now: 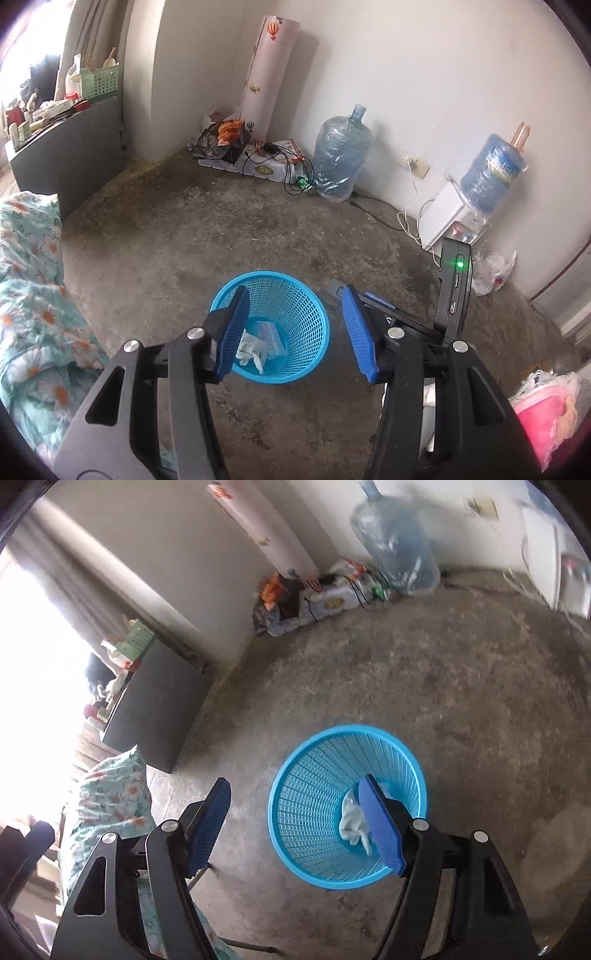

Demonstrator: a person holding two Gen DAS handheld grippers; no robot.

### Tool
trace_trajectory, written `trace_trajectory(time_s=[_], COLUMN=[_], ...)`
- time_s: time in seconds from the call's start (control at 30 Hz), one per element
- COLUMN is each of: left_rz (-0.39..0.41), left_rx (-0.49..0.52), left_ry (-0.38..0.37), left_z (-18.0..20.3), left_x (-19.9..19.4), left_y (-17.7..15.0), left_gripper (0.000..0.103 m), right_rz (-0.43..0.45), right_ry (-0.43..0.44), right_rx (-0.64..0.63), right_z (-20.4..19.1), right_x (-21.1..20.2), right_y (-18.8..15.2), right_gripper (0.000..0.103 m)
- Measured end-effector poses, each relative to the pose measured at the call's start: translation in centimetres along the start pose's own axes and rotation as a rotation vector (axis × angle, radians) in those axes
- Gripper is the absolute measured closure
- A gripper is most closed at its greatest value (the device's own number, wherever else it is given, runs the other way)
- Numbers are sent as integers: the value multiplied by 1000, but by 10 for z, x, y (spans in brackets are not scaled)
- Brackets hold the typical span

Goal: Collect trash
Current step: 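Open both grippers to drop the glove and bag into the wastebasket, then move both grippers back over the trash pile on the bed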

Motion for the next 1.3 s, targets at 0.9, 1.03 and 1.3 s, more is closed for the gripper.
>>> trace_trajectory(time_s=[0.9, 1.03, 1.3], left_rz=[466, 534, 442], left_rx=[-332, -448, -468], left_ry=[440, 534, 540], left_z=[-170, -206, -220], left_x=[-467, -519, -531], left_y=[-180, -222, -291], left_gripper=[31, 31, 31], right_rz=[67, -36, -263], right_ry=[511, 546, 554], right_rx=[-467, -502, -497], right_z=[-281, -313, -368], right_x=[-250, -237, -187], right_y=[-128, -159, -215], right_gripper=[7, 7, 14])
Point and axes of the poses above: each gripper's, at about its wrist camera, not at the fingertips, and x roughly the way its jaws point, z to its right, y to its top, the point moved 8 cm from there along x, roughly the way its jaws point, and after that the axes turned 6 degrees about x, right-handed, at the moved point
